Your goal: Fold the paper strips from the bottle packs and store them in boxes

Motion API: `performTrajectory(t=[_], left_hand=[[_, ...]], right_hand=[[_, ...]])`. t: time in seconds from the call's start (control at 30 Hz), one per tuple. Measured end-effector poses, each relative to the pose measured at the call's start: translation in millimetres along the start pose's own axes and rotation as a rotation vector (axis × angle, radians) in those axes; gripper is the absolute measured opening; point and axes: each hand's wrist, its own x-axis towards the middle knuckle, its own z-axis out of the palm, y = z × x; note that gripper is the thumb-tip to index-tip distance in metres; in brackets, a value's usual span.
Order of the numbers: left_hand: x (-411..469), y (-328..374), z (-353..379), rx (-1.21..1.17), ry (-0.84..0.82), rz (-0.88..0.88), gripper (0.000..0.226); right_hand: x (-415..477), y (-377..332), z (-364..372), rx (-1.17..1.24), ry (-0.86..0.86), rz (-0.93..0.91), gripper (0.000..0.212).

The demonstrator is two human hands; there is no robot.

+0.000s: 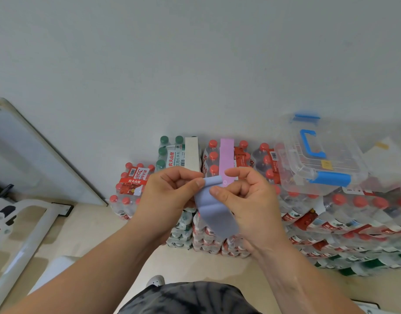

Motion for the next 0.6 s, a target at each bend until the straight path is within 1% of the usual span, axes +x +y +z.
performTrajectory(t=[0.13, 0.23, 0.37, 0.47, 0.57, 0.6], left_hand=[[-2.6, 0.7, 0.6, 0.005, 0.011, 0.002, 0.017], [-1.8, -0.1, 0.3, 0.003, 0.020, 0.014, 0.025], [-2.6, 1.7, 0.7, 0.005, 0.005, 0.032, 0.023], [-3.8, 1.0, 1.6, 0.010, -0.020, 0.056, 0.027], [-5.0, 1.2, 3.9, 0.040, -0.048, 0.098, 0.033], [-5.3, 1.5, 4.6, 0.044, -0.053, 0.102, 0.034]], right_hand=[[0.5, -1.0, -1.1, -0.013, -0.001, -0.011, 0.030], [-0.4, -0.9, -0.9, 0.015, -0.004, -0.005, 0.025], [-3.2, -0.7, -0.9, 0.031, 0.012, -0.009, 0.018], [-5.9, -3.5, 0.1, 0.031, 0.042, -0.016, 0.012], [-7.3, -6.9, -1.2, 0.015, 0.071, -0.042, 0.020], [-6.8, -7.1, -2.0, -0.003, 0.071, -0.051, 0.017]])
